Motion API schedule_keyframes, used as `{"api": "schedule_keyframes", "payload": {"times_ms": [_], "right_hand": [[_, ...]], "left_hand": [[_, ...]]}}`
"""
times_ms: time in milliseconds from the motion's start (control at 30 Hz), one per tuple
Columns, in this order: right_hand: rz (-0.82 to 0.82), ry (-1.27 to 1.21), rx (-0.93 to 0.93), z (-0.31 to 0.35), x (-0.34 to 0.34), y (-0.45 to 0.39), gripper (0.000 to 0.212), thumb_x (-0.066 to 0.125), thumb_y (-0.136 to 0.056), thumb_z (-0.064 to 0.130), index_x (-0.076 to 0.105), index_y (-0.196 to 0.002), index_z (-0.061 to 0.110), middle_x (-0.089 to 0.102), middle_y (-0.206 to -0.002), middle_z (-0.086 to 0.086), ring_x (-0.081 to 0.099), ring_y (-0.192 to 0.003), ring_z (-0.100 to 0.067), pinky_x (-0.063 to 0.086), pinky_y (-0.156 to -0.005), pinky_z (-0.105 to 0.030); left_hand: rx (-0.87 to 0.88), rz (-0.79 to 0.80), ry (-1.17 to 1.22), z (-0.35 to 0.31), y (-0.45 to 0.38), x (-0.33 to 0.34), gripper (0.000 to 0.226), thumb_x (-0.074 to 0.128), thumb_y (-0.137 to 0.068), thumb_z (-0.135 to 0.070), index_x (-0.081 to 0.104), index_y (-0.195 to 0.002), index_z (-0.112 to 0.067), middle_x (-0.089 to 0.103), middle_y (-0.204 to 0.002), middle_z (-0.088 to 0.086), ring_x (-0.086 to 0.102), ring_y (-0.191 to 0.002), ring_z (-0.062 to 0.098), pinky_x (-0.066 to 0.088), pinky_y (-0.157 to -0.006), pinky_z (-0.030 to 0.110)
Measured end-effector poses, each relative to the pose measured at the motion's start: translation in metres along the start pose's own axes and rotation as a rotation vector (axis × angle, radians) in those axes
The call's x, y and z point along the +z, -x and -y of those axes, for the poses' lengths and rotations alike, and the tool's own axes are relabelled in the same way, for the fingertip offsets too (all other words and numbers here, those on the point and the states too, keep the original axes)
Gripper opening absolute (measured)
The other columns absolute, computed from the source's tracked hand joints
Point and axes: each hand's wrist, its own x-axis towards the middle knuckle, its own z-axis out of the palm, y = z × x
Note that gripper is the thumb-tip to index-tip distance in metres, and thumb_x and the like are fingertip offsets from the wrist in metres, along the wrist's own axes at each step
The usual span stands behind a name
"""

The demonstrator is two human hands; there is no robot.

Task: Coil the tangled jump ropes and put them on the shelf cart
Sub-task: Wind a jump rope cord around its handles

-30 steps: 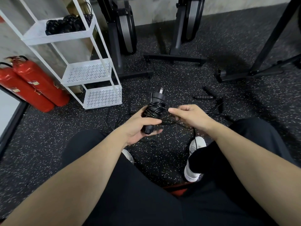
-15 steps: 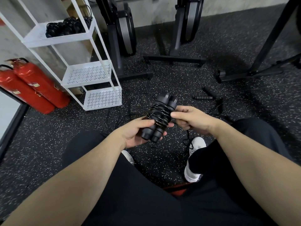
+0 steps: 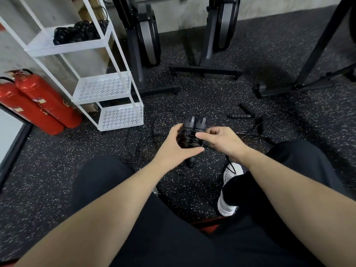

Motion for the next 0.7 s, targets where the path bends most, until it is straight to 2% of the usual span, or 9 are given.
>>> {"api": "schedule_keyframes", "payload": {"times_ms": [67, 100, 167, 300, 367, 467, 500, 600, 700], "right_hand": [[-0.063, 0.022, 0.014, -0.003, 0.007, -0.001, 0.036, 0.083, -0.075, 0.05, 0.076, -0.08, 0.015, 0.071, -0.07, 0.001, 0.054, -0.066, -0.016, 0.044, -0.067, -0.037], [-0.101, 0.026, 0.023, -0.003, 0.011, -0.001, 0.036, 0.083, -0.076, 0.049, 0.075, -0.079, 0.014, 0.073, -0.072, 0.003, 0.058, -0.066, -0.013, 0.047, -0.069, -0.039], [-0.168, 0.037, 0.044, -0.001, 0.019, 0.0, 0.033, 0.08, -0.083, 0.044, 0.07, -0.073, 0.015, 0.067, -0.06, 0.009, 0.052, -0.052, -0.003, 0.042, -0.061, -0.028], [-0.205, 0.153, 0.077, -0.001, 0.031, 0.004, 0.037, 0.078, -0.083, 0.05, 0.066, -0.073, 0.017, 0.059, -0.058, 0.005, 0.046, -0.055, -0.011, 0.032, -0.052, -0.026], [-0.17, 0.194, 0.091, 0.002, 0.03, 0.006, 0.037, 0.077, -0.084, 0.052, 0.064, -0.074, 0.019, 0.057, -0.056, 0.007, 0.043, -0.052, -0.011, 0.029, -0.047, -0.025], [-0.092, 0.336, 0.079, 0.007, 0.025, 0.006, 0.038, 0.071, -0.085, 0.061, 0.062, -0.101, 0.027, 0.062, -0.068, 0.008, 0.048, -0.054, -0.007, 0.032, -0.048, -0.024], [-0.071, 0.367, 0.086, 0.007, 0.023, 0.007, 0.041, 0.068, -0.085, 0.064, 0.059, -0.103, 0.028, 0.061, -0.068, 0.008, 0.047, -0.053, -0.008, 0.032, -0.048, -0.024], [-0.006, 0.356, 0.023, 0.006, 0.017, 0.008, 0.044, 0.064, -0.09, 0.061, 0.06, -0.09, 0.017, 0.05, -0.06, 0.008, 0.037, -0.047, -0.007, 0.028, -0.048, -0.026], [0.054, 0.277, -0.052, 0.011, 0.017, 0.01, 0.042, 0.058, -0.097, 0.054, 0.064, -0.077, 0.017, 0.047, -0.055, 0.012, 0.035, -0.048, -0.006, 0.029, -0.05, -0.024]], "left_hand": [[0.07, -0.095, -0.184, -0.004, -0.002, 0.007, 0.114, 0.089, -0.069, -0.055, 0.016, -0.156, -0.045, 0.048, -0.146, -0.011, 0.057, -0.123, 0.013, 0.047, -0.102, 0.037], [0.077, -0.115, -0.293, -0.004, -0.003, 0.011, 0.119, 0.087, -0.068, -0.06, 0.01, -0.157, -0.046, 0.043, -0.151, -0.007, 0.057, -0.125, 0.017, 0.05, -0.1, 0.041], [0.085, -0.127, -0.513, 0.0, -0.004, 0.02, 0.126, 0.087, -0.068, -0.06, -0.001, -0.157, -0.045, 0.036, -0.154, 0.0, 0.058, -0.124, 0.026, 0.054, -0.096, 0.048], [0.114, -0.108, -0.624, 0.016, -0.005, 0.028, 0.117, 0.081, -0.084, -0.021, -0.005, -0.161, -0.039, 0.026, -0.153, 0.007, 0.054, -0.12, 0.035, 0.053, -0.095, 0.049], [0.109, -0.105, -0.572, 0.019, -0.008, 0.028, 0.11, 0.075, -0.085, -0.011, 0.0, -0.161, -0.038, 0.025, -0.153, 0.007, 0.055, -0.117, 0.035, 0.053, -0.094, 0.048], [0.054, -0.142, -0.364, 0.017, -0.014, 0.021, 0.106, 0.073, -0.082, -0.009, 0.007, -0.16, -0.041, 0.032, -0.145, 0.005, 0.061, -0.105, 0.027, 0.058, -0.085, 0.045], [0.029, -0.15, -0.259, 0.017, -0.016, 0.017, 0.105, 0.073, -0.082, -0.009, 0.01, -0.159, -0.041, 0.034, -0.142, 0.003, 0.062, -0.1, 0.023, 0.059, -0.079, 0.041], [-0.036, -0.104, 0.052, 0.017, -0.019, 0.004, 0.102, 0.075, -0.08, -0.005, 0.02, -0.158, -0.042, 0.053, -0.131, 0.003, 0.065, -0.087, 0.017, 0.053, -0.059, 0.028], [-0.094, -0.051, 0.364, 0.017, -0.018, -0.003, 0.093, 0.073, -0.082, 0.007, 0.031, -0.155, -0.034, 0.067, -0.113, 0.008, 0.064, -0.078, 0.022, 0.055, -0.066, 0.034]]}}
